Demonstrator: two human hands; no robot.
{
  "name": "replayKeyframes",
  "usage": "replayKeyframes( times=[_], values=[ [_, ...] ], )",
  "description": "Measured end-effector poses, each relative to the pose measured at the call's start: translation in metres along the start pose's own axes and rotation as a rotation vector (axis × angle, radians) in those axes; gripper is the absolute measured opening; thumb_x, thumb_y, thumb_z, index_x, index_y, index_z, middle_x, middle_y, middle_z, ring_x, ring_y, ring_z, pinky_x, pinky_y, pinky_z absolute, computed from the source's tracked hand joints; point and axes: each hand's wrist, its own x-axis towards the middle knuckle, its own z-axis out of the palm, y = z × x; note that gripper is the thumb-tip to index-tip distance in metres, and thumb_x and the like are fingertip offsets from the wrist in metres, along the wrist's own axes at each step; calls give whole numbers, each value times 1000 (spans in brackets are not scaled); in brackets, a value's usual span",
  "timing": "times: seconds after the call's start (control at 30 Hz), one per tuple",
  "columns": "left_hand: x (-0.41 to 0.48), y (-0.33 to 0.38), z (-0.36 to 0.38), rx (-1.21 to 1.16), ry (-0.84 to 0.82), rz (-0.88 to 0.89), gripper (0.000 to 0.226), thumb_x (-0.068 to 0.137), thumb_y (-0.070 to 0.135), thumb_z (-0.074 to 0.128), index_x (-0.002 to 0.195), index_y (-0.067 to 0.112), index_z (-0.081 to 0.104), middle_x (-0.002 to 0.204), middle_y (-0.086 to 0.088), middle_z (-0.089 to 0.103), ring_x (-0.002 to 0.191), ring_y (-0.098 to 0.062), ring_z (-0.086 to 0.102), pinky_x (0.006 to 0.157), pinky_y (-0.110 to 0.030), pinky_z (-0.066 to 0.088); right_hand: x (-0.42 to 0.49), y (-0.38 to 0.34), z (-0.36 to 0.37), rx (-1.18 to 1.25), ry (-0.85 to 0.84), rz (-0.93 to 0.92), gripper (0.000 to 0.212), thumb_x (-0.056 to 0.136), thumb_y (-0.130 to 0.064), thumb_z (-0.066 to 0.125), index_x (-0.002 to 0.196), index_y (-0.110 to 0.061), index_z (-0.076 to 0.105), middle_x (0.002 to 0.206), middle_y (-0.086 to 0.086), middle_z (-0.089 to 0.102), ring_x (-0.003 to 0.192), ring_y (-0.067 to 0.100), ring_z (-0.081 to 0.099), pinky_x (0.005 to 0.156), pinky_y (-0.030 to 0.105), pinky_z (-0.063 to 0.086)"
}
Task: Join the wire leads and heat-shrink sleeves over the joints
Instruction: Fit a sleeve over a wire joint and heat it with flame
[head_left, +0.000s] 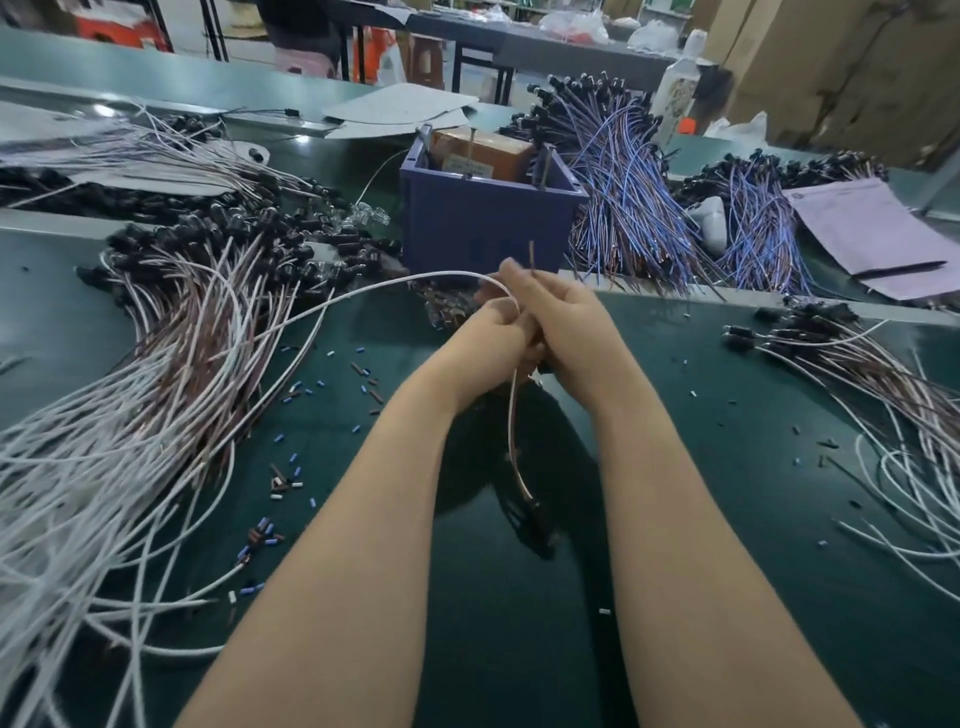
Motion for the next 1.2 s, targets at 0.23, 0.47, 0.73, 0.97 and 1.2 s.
replayKeyframes(
  times=[0.23, 0.47, 0.73, 0.97, 1.2],
  values=[
    [0, -11, 12, 359, 308, 218, 32, 95, 10, 45, 63, 16, 46, 58, 2, 53, 56, -19, 51, 55, -25, 40, 1, 18, 3, 378, -55, 3, 27, 96, -16, 52, 74, -14, 67, 71, -2, 66, 67, 16, 54, 64, 31, 34],
    [1, -19, 18, 346, 388, 314, 40, 93, 10, 51, 57, 24, 41, 48, 14, 40, 44, 1, 42, 43, -11, 29, 1, 18, -3, 525, -210, 22, 24, 90, -24, 54, 81, -7, 66, 80, 6, 67, 76, 17, 63, 77, 28, 53],
    [4, -16, 8, -331, 586, 197, 18, 94, 12, 50, 78, 13, 58, 61, 5, 57, 44, -1, 45, 47, -16, 38, 10, 20, -2, 682, 34, -26, 25, 97, -14, 48, 81, -11, 67, 71, -2, 65, 70, 12, 59, 70, 26, 50],
    [13, -18, -11, -456, 596, 178, 24, 104, 25, 31, 109, 13, 52, 86, -2, 64, 46, 0, 52, 46, -16, 42, 6, 22, 9, 131, -107, -30, 14, 97, -10, 50, 94, -2, 61, 64, 5, 51, 37, -1, 40, 36, 10, 30],
    [13, -15, -27, -320, 662, 165, 32, 103, 18, 35, 78, 14, 54, 50, 9, 53, 39, -2, 45, 43, -19, 35, 9, 23, 8, 265, -34, 57, 26, 100, -25, 44, 96, -9, 65, 68, 5, 63, 48, 10, 42, 45, 17, 37]
  ],
)
